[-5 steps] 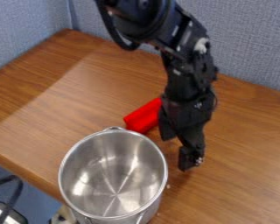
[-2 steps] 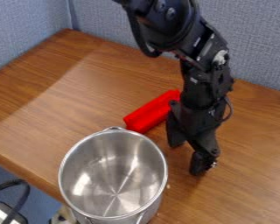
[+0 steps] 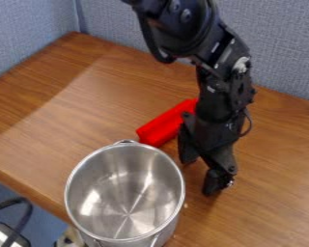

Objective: Move the red object from the metal pot to the table

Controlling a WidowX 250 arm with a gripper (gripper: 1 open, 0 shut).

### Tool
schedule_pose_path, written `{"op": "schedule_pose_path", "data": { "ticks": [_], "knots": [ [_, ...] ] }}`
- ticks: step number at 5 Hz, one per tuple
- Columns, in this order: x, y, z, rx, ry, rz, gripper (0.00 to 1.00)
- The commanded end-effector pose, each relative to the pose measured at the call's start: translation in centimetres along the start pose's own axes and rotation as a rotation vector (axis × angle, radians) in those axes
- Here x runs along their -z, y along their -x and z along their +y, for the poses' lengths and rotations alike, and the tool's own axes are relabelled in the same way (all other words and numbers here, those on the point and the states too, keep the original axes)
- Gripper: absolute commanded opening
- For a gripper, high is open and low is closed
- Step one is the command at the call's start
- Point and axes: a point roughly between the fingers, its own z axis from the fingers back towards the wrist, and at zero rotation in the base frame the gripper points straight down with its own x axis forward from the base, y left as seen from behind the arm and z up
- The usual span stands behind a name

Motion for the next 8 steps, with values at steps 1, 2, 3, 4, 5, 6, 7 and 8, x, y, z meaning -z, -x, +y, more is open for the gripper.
{"op": "schedule_pose_path", "data": {
  "ticks": [1,2,3,4,5,6,7,8],
  "knots": [
    [-1.7,0.1,0.7,-0.006,-0.021,-0.040,1.00],
    [-0.8,0.5,1.5,-0.040,-0.025,-0.036,1.00],
    [-0.2,1.1,2.7,-0.082,-0.021,-0.027,1.00],
    [-0.1,0.8,2.7,-0.062,-0.026,-0.027,1.00],
    [-0.2,0.1,2.4,-0.032,-0.033,-0.024,0.00],
    [-0.5,-0.7,2.1,-0.003,-0.043,-0.036,0.00],
    [-1.3,-1.6,1.7,-0.052,-0.059,-0.045,0.00],
    [-2.5,-1.9,1.4,-0.099,-0.087,-0.047,0.00]
  ]
}}
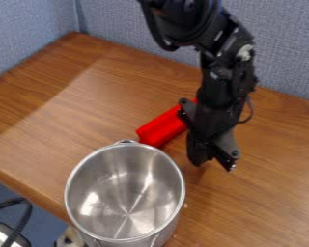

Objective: Move the red object from the metal pot to the table

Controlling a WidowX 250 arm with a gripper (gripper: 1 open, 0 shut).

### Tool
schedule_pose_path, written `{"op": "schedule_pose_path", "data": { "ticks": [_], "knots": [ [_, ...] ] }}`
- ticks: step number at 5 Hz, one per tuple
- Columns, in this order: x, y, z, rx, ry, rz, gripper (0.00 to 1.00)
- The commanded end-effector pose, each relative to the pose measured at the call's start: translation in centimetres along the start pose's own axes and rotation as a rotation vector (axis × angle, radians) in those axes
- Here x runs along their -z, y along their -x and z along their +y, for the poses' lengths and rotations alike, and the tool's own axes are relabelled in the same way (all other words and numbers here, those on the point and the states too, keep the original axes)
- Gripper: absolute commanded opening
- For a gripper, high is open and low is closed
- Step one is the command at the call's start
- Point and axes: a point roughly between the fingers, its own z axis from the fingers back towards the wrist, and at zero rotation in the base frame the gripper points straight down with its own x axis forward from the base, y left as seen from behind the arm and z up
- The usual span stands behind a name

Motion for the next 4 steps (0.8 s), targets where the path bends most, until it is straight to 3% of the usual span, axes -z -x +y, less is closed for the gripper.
{"op": "schedule_pose_path", "data": {
  "ticks": [1,2,3,4],
  "knots": [
    [-2.5,-0.1,0.6,-0.043,-0.044,-0.074,0.00],
    [-4.4,1.0,1.0,-0.087,-0.069,-0.109,0.00],
    [-7.8,1.6,2.4,-0.191,-0.107,-0.132,0.00],
    [-11.1,2.3,3.9,-0.279,-0.137,-0.185,0.00]
  ]
}}
